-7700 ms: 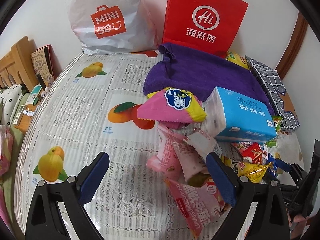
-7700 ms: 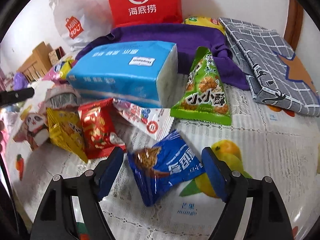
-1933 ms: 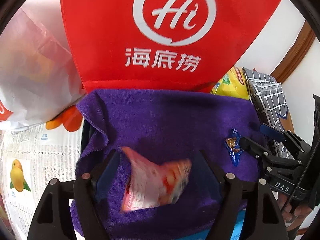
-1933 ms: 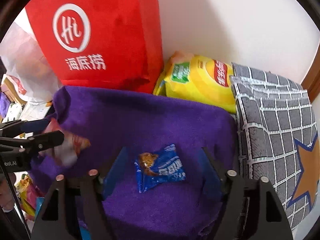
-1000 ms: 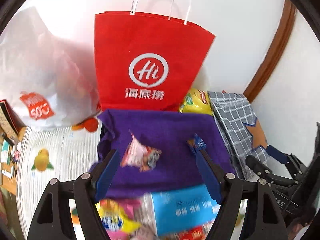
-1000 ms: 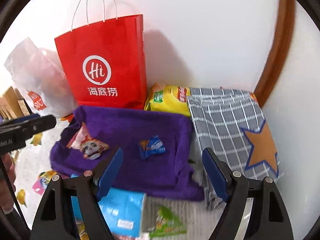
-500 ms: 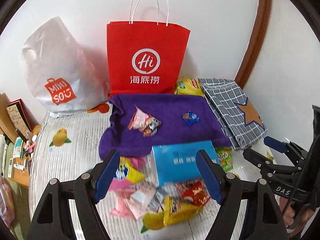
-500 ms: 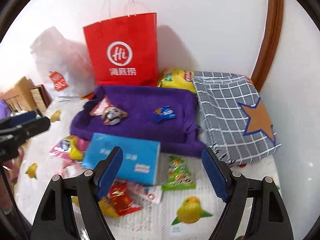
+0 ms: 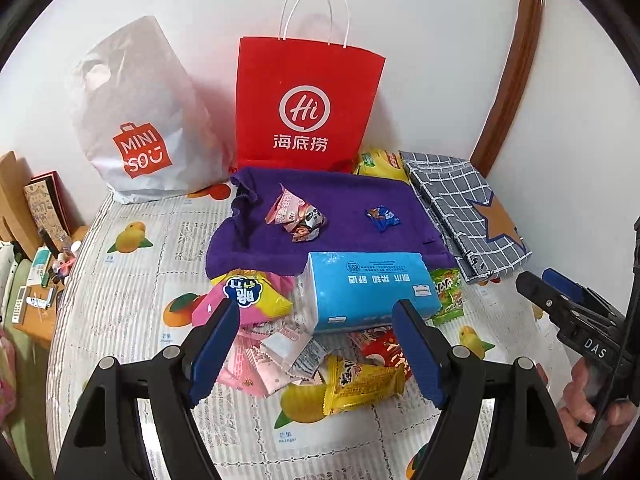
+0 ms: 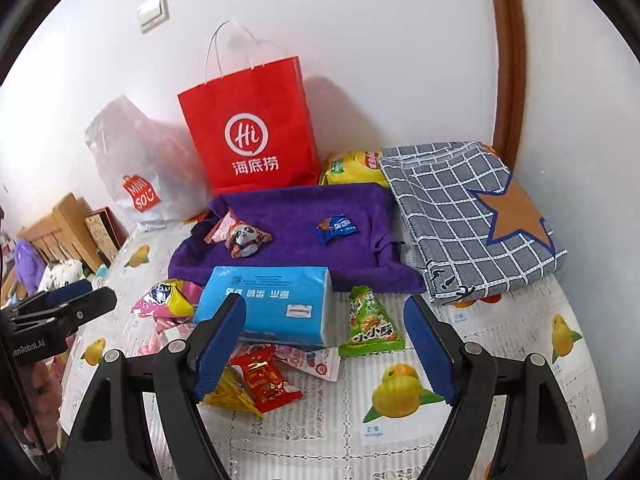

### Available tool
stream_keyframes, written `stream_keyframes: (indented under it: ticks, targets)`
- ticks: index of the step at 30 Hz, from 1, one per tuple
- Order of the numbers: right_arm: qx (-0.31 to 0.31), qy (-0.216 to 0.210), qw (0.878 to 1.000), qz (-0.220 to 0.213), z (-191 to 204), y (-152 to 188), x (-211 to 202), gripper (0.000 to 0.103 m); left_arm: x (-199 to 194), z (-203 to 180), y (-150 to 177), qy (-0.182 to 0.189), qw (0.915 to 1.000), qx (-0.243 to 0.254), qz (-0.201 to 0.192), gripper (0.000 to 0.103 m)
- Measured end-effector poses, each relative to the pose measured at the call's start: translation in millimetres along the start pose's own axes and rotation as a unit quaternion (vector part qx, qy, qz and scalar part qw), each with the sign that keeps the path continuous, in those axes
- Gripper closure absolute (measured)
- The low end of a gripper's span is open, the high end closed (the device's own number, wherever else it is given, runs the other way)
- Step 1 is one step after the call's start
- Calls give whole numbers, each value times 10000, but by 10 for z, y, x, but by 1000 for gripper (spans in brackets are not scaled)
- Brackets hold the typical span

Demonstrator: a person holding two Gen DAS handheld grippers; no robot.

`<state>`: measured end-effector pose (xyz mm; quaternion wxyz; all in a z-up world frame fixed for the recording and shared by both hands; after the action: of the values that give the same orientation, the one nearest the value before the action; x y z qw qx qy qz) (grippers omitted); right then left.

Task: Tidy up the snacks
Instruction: 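Withdraw both tools from the towel back toward the snack pile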

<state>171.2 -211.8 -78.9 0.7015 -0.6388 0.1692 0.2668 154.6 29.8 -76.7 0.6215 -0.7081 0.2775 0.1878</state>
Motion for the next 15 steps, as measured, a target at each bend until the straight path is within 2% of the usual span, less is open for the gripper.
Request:
stream_keyframes:
  ticks: [4, 8, 15]
  targets:
    - [-154, 81, 9998, 63, -64, 62, 18, 22, -18, 23, 61, 10, 10000, -62, -46, 26]
    - [-344, 201, 9990, 194, -142, 158, 80, 22, 15, 75, 122, -414, 9990, 94, -139, 26]
    - [-483, 549, 9971, 213, -357, 360, 253, 23, 282, 195, 276, -283, 9988, -97, 381, 26]
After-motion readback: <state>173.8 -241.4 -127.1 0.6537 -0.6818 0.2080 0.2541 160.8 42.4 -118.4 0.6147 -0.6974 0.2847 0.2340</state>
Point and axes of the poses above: each gripper's, at about its wrist camera, not at the fingertips, and x roughly the way its jaws point, z to its left, y to its underside, the point moved 4 cm from there along x, roughly the way its jaws point, and after that the axes turned 8 degrees about -z, right-handed, at the moved point
